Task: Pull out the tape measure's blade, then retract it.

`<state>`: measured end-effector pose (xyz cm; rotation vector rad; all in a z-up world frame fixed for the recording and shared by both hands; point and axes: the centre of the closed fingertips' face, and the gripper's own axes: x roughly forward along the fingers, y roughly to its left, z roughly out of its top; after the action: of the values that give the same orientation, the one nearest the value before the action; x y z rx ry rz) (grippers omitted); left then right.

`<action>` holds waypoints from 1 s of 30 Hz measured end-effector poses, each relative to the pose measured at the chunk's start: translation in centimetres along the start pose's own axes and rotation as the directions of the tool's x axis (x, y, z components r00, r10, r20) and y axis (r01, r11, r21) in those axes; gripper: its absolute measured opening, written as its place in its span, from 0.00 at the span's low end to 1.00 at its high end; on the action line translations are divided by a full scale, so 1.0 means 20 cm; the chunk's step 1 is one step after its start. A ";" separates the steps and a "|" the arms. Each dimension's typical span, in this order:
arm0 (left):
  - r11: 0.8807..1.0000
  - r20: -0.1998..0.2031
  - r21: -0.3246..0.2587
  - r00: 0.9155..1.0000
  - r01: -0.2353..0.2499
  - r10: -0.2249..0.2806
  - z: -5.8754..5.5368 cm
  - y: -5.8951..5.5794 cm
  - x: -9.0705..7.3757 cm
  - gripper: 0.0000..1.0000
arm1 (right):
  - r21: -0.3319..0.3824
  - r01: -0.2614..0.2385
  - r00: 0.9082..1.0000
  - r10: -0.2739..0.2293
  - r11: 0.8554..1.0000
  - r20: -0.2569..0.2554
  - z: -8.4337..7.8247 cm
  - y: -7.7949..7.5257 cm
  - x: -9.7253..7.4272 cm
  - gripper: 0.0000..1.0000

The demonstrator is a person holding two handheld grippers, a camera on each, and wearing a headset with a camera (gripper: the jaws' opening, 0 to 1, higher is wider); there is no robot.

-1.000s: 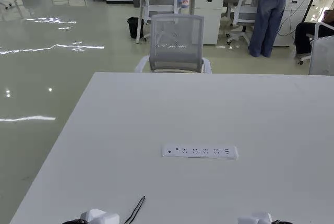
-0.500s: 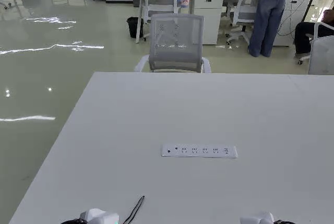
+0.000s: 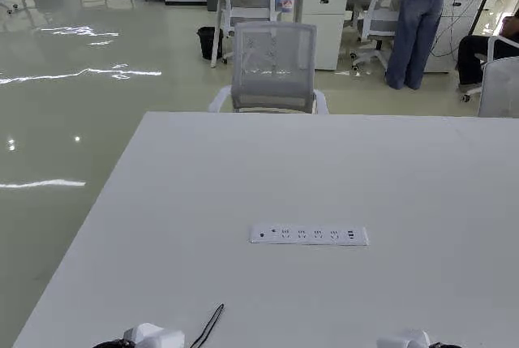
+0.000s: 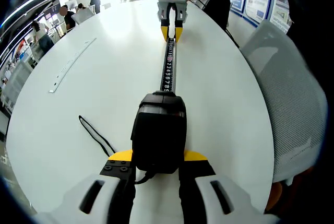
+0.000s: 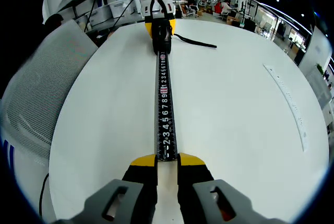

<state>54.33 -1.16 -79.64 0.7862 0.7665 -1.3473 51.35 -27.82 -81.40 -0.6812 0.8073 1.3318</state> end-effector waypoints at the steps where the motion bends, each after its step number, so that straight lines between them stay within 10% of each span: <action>1: 1.000 0.000 -0.001 1.000 0.000 0.000 0.00 0.00 0.00 0.27 | 0.000 0.001 1.000 -0.001 1.000 -0.001 0.00 0.00 0.00 0.12; 30: 1.000 -0.048 0.014 0.999 0.011 -0.011 0.02 0.00 0.00 0.28 | 0.019 0.013 0.999 -0.012 1.000 -0.052 0.00 0.00 0.00 0.14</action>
<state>54.30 -1.50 -79.54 0.8293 0.8007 -1.3492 51.40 -27.77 -81.31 -0.7064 0.8552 1.2980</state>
